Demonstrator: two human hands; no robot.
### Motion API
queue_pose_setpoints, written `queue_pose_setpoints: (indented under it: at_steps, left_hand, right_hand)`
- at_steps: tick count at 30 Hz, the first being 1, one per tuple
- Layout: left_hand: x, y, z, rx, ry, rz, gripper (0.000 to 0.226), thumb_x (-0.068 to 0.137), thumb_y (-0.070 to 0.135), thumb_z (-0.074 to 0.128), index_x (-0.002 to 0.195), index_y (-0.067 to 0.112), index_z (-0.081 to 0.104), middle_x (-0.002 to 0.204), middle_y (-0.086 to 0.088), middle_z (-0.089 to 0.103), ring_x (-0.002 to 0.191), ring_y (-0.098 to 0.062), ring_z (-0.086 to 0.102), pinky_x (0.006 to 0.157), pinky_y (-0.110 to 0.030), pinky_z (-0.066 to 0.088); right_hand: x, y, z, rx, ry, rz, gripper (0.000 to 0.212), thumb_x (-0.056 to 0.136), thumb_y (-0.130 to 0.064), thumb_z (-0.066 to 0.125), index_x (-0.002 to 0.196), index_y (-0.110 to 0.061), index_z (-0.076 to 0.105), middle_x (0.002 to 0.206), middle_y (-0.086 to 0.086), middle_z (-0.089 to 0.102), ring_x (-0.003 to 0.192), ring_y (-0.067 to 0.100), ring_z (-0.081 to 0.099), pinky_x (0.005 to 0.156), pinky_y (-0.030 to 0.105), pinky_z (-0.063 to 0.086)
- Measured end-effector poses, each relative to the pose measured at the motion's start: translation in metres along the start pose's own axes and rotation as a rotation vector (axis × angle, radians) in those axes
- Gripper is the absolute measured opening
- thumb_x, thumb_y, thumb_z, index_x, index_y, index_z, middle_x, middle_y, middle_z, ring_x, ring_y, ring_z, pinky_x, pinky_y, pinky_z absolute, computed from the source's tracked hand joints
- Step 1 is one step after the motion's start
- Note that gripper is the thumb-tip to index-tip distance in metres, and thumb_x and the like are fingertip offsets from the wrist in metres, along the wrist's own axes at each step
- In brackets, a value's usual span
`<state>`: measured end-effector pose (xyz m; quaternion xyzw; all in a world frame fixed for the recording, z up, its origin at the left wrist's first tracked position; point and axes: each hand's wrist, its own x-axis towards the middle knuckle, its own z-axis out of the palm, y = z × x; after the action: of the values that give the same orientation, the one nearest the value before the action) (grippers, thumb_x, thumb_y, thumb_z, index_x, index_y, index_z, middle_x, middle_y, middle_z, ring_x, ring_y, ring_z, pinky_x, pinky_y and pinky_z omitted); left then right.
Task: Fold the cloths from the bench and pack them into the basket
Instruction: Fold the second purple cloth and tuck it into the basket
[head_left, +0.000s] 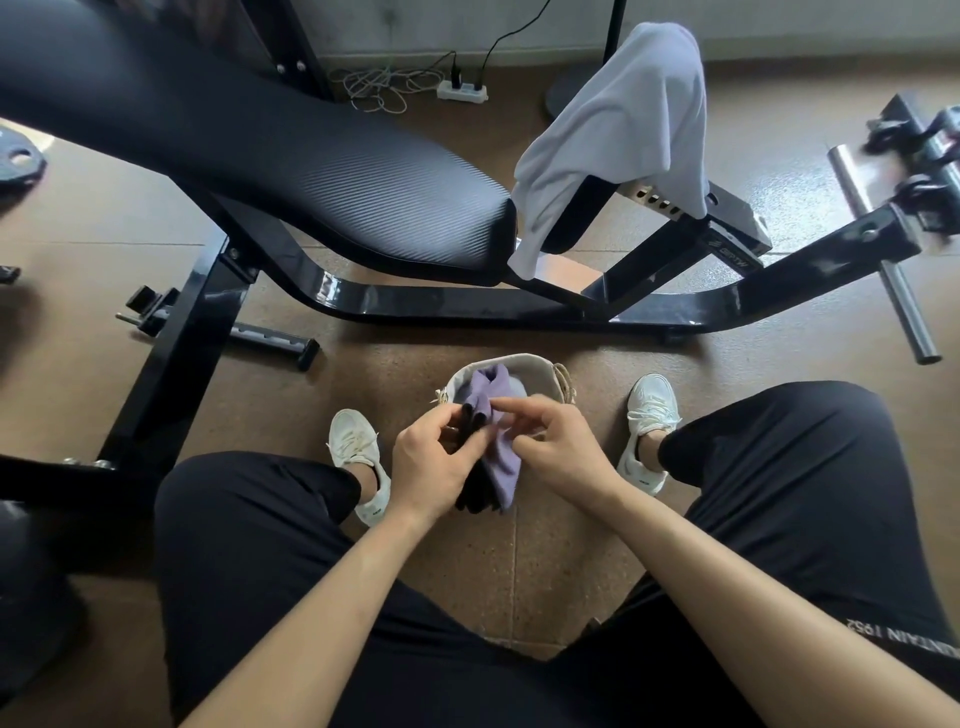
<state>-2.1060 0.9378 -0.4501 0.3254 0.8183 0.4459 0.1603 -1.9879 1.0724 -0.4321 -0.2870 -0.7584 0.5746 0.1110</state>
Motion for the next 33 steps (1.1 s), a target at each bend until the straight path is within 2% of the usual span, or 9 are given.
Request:
queue_pose_setpoints:
  at_steps: [3, 8, 10, 12, 15, 22, 27, 30, 33]
  left_hand:
    - [0.003, -0.005, -0.008, -0.05, -0.072, 0.044, 0.025, 0.088, 0.045, 0.068, 0.102, 0.024, 0.07, 0.093, 0.008, 0.072, 0.087, -0.013, 0.07, 0.078, -0.046, 0.057]
    - [0.004, -0.005, -0.024, -0.137, -0.236, 0.09, 0.026, 0.096, 0.034, 0.06, 0.12, 0.023, 0.065, 0.109, 0.006, 0.072, 0.104, -0.016, 0.068, 0.091, -0.042, 0.056]
    - [0.004, -0.003, -0.028, -0.214, -0.258, 0.071, 0.023, 0.098, 0.029, 0.059, 0.12, 0.025, 0.066, 0.111, 0.005, 0.072, 0.109, -0.019, 0.067, 0.094, -0.038, 0.055]
    - [0.006, -0.002, -0.029, -0.251, -0.233, 0.034, 0.023, 0.098, 0.033, 0.057, 0.118, 0.027, 0.066, 0.11, 0.004, 0.073, 0.109, -0.02, 0.068, 0.095, -0.038, 0.055]
    - [0.01, -0.007, -0.029, -0.247, -0.146, -0.038, 0.026, 0.099, 0.033, 0.058, 0.12, 0.021, 0.067, 0.11, 0.003, 0.073, 0.107, -0.019, 0.069, 0.095, -0.042, 0.056]
    - [0.014, -0.002, -0.029, -0.293, 0.083, -0.171, 0.019, 0.097, 0.013, 0.066, 0.113, 0.02, 0.057, 0.104, 0.004, 0.067, 0.094, -0.007, 0.066, 0.083, -0.019, 0.054]
    - [0.018, -0.008, -0.031, -0.283, 0.123, -0.236, 0.017, 0.096, 0.011, 0.067, 0.095, 0.018, 0.051, 0.079, 0.004, 0.058, 0.07, -0.002, 0.056, 0.07, -0.02, 0.048]
    - [0.018, -0.007, -0.032, -0.236, 0.086, -0.199, 0.02, 0.095, 0.011, 0.067, 0.087, 0.022, 0.053, 0.072, 0.008, 0.056, 0.063, 0.002, 0.052, 0.064, -0.015, 0.045]
    - [0.016, -0.006, -0.034, -0.185, 0.038, -0.115, 0.023, 0.096, 0.009, 0.067, 0.089, 0.029, 0.056, 0.083, 0.009, 0.063, 0.072, 0.004, 0.059, 0.07, -0.012, 0.046]
  right_hand:
    - [0.007, 0.003, -0.012, -0.145, 0.107, -0.109, 0.044, 0.081, -0.006, 0.073, 0.123, -0.019, 0.07, 0.113, -0.003, 0.061, 0.099, 0.013, 0.062, 0.092, 0.035, 0.055]
    - [0.021, 0.015, -0.032, -0.338, -0.097, -0.066, 0.093, 0.075, -0.026, 0.085, 0.153, -0.035, 0.035, 0.153, -0.008, 0.042, 0.139, 0.015, 0.03, 0.114, 0.034, 0.03]
    - [0.026, 0.019, -0.034, -0.283, -0.166, -0.071, 0.086, 0.075, -0.028, 0.086, 0.149, -0.033, 0.043, 0.144, -0.008, 0.052, 0.135, 0.01, 0.041, 0.112, 0.029, 0.036]
    - [0.027, 0.018, -0.037, -0.202, -0.196, -0.075, 0.052, 0.078, -0.02, 0.085, 0.126, -0.023, 0.066, 0.113, -0.005, 0.068, 0.109, -0.001, 0.058, 0.095, 0.021, 0.046]
    - [0.026, 0.013, -0.041, -0.145, -0.178, -0.08, 0.024, 0.081, -0.013, 0.083, 0.103, -0.015, 0.074, 0.092, 0.003, 0.072, 0.083, -0.001, 0.06, 0.077, 0.02, 0.047]
    - [0.014, -0.005, -0.048, 0.114, -0.194, -0.094, 0.049, 0.089, 0.003, 0.071, 0.133, -0.017, 0.059, 0.111, 0.005, 0.072, 0.107, 0.018, 0.069, 0.091, 0.03, 0.056]
    - [0.003, -0.016, -0.043, -0.053, -0.321, -0.219, 0.052, 0.092, 0.01, 0.061, 0.133, -0.021, 0.066, 0.131, -0.004, 0.063, 0.125, 0.005, 0.056, 0.102, 0.02, 0.044]
    - [0.003, -0.013, -0.04, -0.252, -0.377, -0.221, 0.053, 0.089, 0.004, 0.063, 0.131, -0.029, 0.068, 0.114, 0.002, 0.056, 0.11, 0.007, 0.054, 0.093, 0.012, 0.038]
    - [0.004, -0.01, -0.04, -0.328, -0.328, -0.149, 0.054, 0.087, -0.003, 0.068, 0.133, -0.032, 0.066, 0.099, -0.017, 0.052, 0.094, -0.006, 0.052, 0.085, 0.01, 0.035]
